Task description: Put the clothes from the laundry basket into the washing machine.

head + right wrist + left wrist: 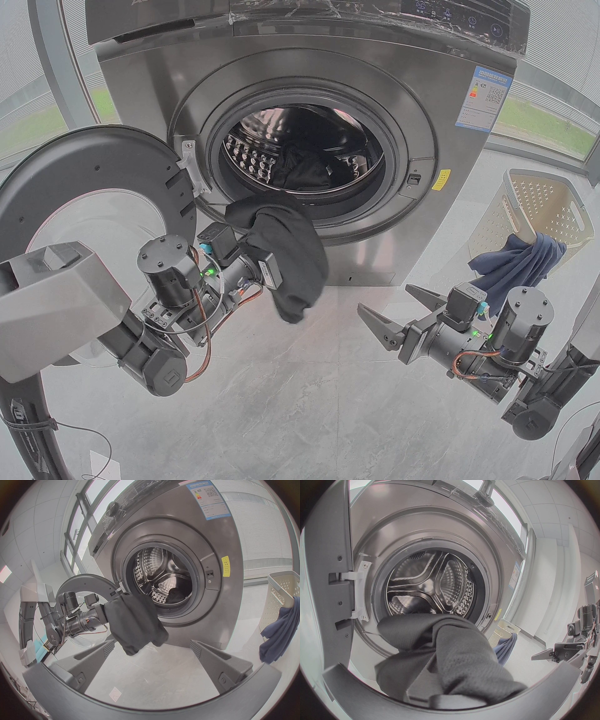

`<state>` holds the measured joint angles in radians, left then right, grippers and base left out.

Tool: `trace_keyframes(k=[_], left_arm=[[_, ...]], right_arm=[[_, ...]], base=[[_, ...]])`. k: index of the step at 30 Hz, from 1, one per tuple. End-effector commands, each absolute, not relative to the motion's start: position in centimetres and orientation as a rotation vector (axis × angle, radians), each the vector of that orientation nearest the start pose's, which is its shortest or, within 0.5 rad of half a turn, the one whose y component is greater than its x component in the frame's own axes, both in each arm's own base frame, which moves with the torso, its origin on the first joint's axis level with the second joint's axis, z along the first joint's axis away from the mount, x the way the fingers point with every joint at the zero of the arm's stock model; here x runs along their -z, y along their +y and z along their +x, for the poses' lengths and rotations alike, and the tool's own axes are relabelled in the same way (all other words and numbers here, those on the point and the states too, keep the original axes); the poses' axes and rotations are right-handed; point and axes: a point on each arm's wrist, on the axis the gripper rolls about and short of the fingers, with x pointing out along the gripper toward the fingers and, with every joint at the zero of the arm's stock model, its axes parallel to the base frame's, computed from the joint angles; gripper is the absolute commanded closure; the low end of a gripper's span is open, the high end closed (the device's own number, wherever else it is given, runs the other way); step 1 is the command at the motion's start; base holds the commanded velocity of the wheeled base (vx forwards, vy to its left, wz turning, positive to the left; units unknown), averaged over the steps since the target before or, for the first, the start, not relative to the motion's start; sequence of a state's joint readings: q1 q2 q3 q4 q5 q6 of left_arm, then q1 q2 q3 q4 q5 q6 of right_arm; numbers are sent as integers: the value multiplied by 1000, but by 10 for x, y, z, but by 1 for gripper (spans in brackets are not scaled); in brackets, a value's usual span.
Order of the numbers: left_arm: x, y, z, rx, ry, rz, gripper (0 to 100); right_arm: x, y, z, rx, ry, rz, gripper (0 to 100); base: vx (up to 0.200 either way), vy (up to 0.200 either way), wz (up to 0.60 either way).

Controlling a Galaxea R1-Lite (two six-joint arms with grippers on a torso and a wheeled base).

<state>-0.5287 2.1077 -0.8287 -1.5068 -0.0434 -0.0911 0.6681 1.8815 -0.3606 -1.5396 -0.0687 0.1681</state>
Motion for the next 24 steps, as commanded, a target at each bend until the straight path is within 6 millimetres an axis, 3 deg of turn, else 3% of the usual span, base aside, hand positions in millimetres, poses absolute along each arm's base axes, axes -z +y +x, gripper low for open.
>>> trace_keyframes(k=[1, 7, 14, 17, 24], left_arm=[[-137, -187, 322, 575, -197, -146, 100], [-146, -191, 283, 642, -169, -146, 100], [-144, -175, 249, 662, -117, -131, 100], [-141, -169, 223, 731, -86, -120, 100], [-142, -169, 219, 770, -93, -120, 100]], right_arm=[[-113, 169, 219, -592, 48, 163, 0], [-111, 162, 236, -522, 34, 145, 0], [-114, 163, 244, -464, 6, 154, 0], [-117, 166, 246, -444, -9, 160, 0], [-105, 169, 248, -411, 27, 152, 0]], base=[[0, 0, 0], [0, 0, 0], [0, 0, 0], [0, 0, 0], [0, 0, 0]])
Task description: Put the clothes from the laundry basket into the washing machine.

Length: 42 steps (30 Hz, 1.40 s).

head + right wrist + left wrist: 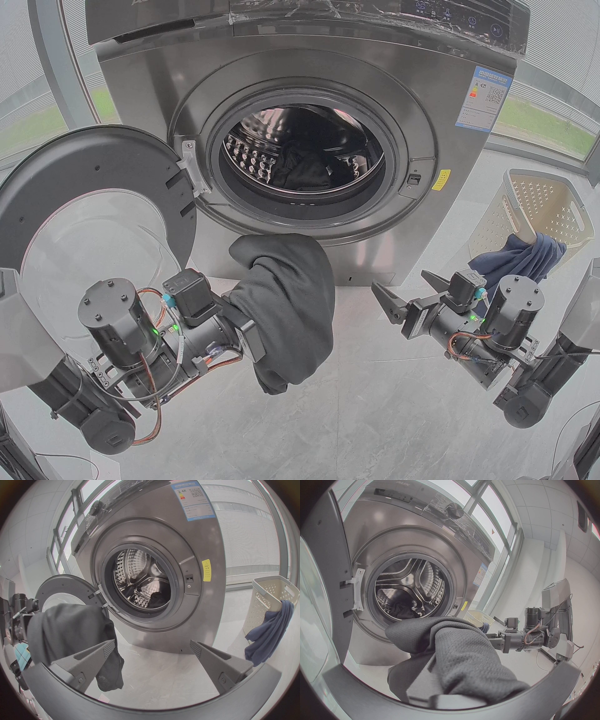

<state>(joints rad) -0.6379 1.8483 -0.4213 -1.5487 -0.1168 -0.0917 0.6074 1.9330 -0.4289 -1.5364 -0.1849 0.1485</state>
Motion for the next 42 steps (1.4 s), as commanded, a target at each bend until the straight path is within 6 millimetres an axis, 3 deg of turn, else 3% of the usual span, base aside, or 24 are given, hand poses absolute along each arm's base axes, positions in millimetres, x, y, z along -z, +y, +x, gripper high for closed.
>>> trace_keyframes(k=[1, 16, 31, 37, 42], left_arm=[[-141, -169, 220, 768, -92, -115, 100], [-132, -174, 212, 788, -52, -98, 100], [-124, -176, 215, 788, -34, -62, 100], [-124, -177, 215, 786, -33, -64, 100], [-123, -176, 215, 788, -33, -60, 100]], right_arm=[[-102, 169, 249, -410, 37, 149, 0], [-101, 169, 247, -411, 42, 150, 0], [-102, 170, 247, -414, 38, 152, 0], [-102, 171, 247, -416, 40, 151, 0], [-102, 172, 247, -421, 39, 152, 0]], base=[[0, 0, 0], [0, 0, 0], [200, 0, 0], [0, 0, 0], [0, 200, 0]])
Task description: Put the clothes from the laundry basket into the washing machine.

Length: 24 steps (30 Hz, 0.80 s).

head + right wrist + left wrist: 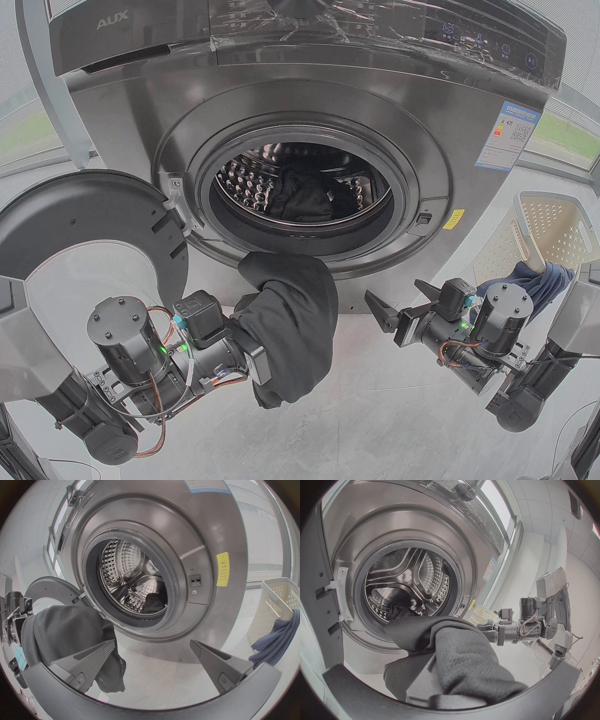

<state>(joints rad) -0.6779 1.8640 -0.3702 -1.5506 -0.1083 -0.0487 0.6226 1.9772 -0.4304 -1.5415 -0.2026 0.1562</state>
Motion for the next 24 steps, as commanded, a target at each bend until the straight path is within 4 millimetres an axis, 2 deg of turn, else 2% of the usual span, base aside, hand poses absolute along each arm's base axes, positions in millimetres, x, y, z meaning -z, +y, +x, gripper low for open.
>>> trace_keyframes(k=[1, 4, 16, 22, 24], left_arm=[[-123, -176, 215, 786, -30, -59, 100], [-121, -177, 215, 786, -26, -56, 100], [-115, -179, 218, 784, -22, -11, 100], [-113, -180, 219, 784, -17, -3, 100], [-113, -179, 219, 784, -17, -3, 100]], right_arm=[[-102, 172, 247, -421, 39, 152, 0], [-102, 172, 246, -420, 40, 151, 0], [-101, 172, 247, -420, 40, 151, 0], [-101, 172, 246, -422, 43, 150, 0], [-101, 172, 246, -422, 43, 150, 0]], base=[[0, 200, 0], [0, 200, 0], [0, 0, 0], [200, 0, 0], [0, 0, 0]])
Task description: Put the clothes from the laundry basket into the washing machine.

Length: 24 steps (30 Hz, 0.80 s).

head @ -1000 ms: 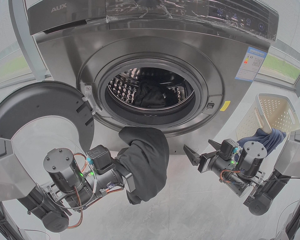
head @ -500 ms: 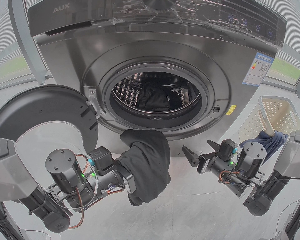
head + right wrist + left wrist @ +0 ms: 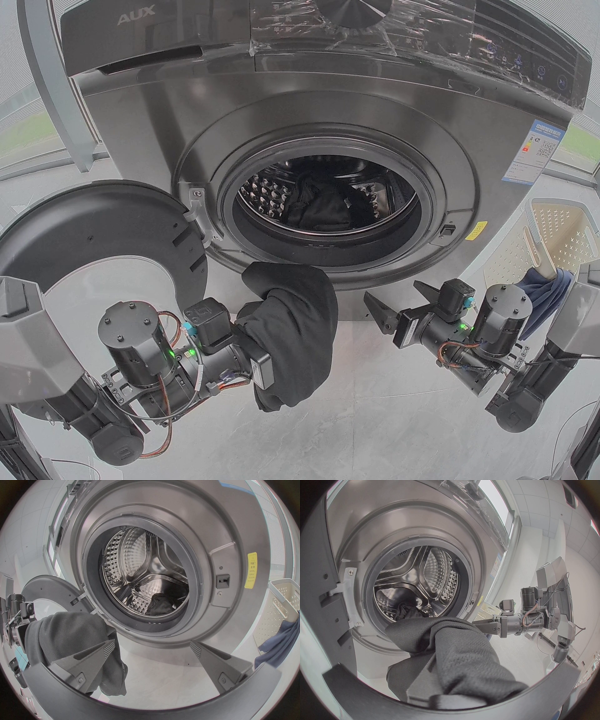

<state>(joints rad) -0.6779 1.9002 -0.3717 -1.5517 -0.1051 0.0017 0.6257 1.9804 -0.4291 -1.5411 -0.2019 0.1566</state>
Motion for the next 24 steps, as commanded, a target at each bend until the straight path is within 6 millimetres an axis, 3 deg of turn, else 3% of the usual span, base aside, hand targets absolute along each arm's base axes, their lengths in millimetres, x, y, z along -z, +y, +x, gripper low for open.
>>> trace_keyframes(k=[1, 4, 13, 24], left_arm=[[-113, -179, 219, 784, -17, -3, 100], [-112, -179, 219, 781, -18, 6, 100], [-112, -180, 219, 782, -19, 12, 100], [-111, -179, 219, 782, -17, 13, 100]], right_arm=[[-101, 172, 246, -422, 43, 150, 0], [-100, 174, 245, -428, 45, 149, 0], [-100, 174, 245, -429, 46, 148, 0], [-99, 176, 243, -438, 53, 146, 0]], base=[[0, 0, 0], [0, 0, 0], [0, -200, 0], [0, 0, 0]])
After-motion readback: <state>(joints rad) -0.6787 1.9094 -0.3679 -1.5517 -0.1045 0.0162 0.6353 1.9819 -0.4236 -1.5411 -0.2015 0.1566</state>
